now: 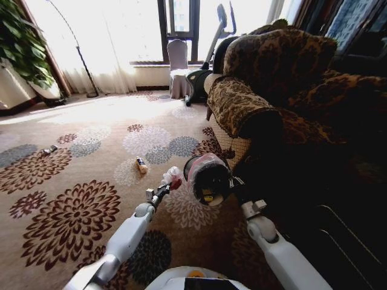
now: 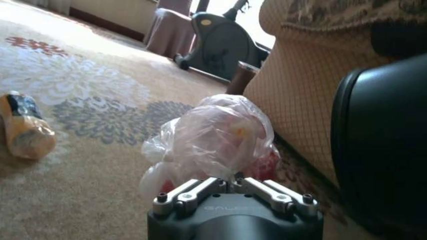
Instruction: Pick up the trash from the ground and place it into the trash bin.
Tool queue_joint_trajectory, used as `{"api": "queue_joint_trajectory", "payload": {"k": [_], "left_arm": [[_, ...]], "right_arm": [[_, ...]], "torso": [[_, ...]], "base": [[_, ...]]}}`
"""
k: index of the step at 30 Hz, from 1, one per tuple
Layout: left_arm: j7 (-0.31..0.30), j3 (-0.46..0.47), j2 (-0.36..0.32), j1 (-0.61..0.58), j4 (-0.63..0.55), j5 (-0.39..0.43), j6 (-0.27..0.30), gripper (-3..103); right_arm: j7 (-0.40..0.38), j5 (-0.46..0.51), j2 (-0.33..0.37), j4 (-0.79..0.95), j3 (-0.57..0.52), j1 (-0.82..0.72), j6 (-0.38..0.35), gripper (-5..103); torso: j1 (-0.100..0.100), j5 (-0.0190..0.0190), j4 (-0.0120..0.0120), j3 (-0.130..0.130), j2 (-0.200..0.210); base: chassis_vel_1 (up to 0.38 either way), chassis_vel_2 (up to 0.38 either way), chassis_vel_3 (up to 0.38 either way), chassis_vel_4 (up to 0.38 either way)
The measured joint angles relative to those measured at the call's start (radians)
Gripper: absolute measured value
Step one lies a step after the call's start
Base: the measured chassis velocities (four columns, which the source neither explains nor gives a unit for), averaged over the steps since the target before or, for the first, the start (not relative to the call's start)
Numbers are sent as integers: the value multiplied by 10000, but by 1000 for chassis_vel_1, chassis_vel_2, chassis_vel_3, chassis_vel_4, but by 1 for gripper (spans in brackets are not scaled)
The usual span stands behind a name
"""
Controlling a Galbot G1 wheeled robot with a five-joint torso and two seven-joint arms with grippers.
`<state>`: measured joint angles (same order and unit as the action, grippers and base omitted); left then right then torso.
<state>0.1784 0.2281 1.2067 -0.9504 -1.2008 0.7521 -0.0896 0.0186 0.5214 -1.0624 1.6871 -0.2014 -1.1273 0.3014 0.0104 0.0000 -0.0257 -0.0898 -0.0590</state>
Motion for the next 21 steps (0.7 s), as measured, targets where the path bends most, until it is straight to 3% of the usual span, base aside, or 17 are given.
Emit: {"api": "queue_joint_trajectory", "payload": {"k": [3, 5, 6, 7, 8, 9, 11, 12, 15, 16, 21], "left_arm": [[-167, 667, -64, -804, -1164, 723, 108, 0], [-70, 1189, -38, -1391, -1881, 1113, 36, 0], [408, 1568, 98, -1790, -2566, 1609, -177, 0], [408, 1568, 98, -1790, -2566, 1609, -177, 0], [750, 1849, 187, -2077, -3041, 1957, -283, 0], [1056, 2162, 256, -2447, -3462, 2288, -350, 0], [1853, 2890, 357, -3457, -4561, 2987, -413, 0], [1853, 2890, 357, -3457, -4561, 2987, -413, 0], [2785, 3437, 345, -4283, -5588, 3418, -462, 0], [3380, 3557, 295, -4623, -6251, 3643, -471, 0], [4207, 3195, 179, -4770, -7480, 3654, -320, 0]], "right_arm": [[-6, 24, -34, -379, 117, 398, -7, 0], [-11, 35, -77, -623, 159, 645, -14, 0], [0, 18, -124, -699, 13, 639, -14, 0], [0, 18, -124, -699, 13, 639, -14, 0], [4, 10, -149, -762, -26, 652, -4, 0], [1, 18, -191, -877, -28, 754, 0, 0], [-13, 48, -251, -1249, 151, 1142, 0, 0], [-13, 48, -251, -1249, 151, 1142, 0, 0], [-4, 47, -355, -1722, 434, 1618, 0, 0], [-4, 39, -401, -1973, 587, 1893, 0, 0], [-2, -91, -464, -2393, 852, 2302, 22, 0]], "torso": [[0, -2, 2, 0, 0], [0, 6, -10, 0, 0], [0, 0, -11, -1, 0], [0, 0, -11, -1, 0], [0, -5, 7, 1, 0], [0, -1, 10, 2, -1], [0, -3, 4, 0, 0], [0, -3, 4, 0, 0], [-1, 7, -10, 0, 0], [0, -4, -10, 1, 0], [0, 3, 0, 1, 0]], "base": [[0, 0, 0, 0], [0, 0, 0, 0], [0, 0, 0, 0], [0, 0, 0, 0], [0, 0, 0, 0], [0, 0, 0, 0], [0, 0, 0, 0], [0, 0, 0, 0], [0, 0, 0, 0], [0, 0, 0, 0], [0, 0, 0, 0]]}}
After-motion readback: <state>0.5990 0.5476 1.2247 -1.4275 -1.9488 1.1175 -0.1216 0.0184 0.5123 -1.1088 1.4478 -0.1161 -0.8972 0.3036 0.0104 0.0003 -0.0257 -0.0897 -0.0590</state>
